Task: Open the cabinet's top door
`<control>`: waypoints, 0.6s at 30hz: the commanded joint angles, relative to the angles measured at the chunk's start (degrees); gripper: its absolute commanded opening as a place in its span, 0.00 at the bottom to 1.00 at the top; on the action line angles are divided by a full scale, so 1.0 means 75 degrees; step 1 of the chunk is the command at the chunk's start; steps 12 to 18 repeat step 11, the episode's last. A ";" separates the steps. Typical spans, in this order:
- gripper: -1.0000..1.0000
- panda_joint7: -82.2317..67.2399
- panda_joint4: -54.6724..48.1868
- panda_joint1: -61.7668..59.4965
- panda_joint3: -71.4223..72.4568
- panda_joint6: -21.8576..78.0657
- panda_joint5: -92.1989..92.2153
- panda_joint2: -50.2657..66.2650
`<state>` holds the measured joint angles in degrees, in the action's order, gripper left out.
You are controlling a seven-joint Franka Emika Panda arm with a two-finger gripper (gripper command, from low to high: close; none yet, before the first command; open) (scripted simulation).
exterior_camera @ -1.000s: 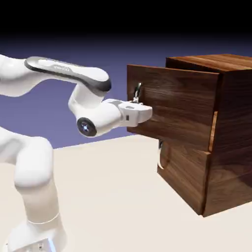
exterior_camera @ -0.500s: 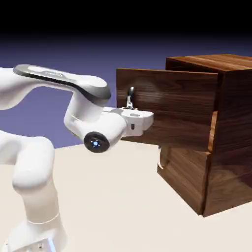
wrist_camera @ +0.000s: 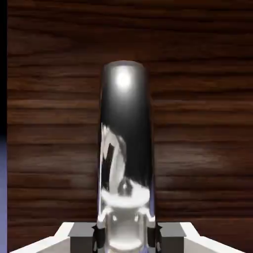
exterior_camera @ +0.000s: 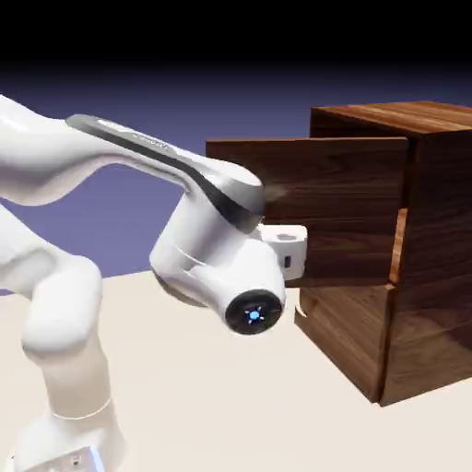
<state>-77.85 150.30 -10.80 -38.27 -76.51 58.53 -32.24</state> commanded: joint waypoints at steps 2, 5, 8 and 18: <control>0.00 -0.0216 -0.0524 0.0237 -0.0386 0.0598 -0.0276 0.0554; 0.00 -0.0579 -0.1300 0.0577 -0.0901 0.1483 -0.0592 0.1385; 0.00 -0.0989 -0.2042 0.0850 -0.1327 0.2336 -0.0809 0.2216; 0.00 -0.1303 -0.2535 0.0974 -0.1556 0.2909 -0.0918 0.2794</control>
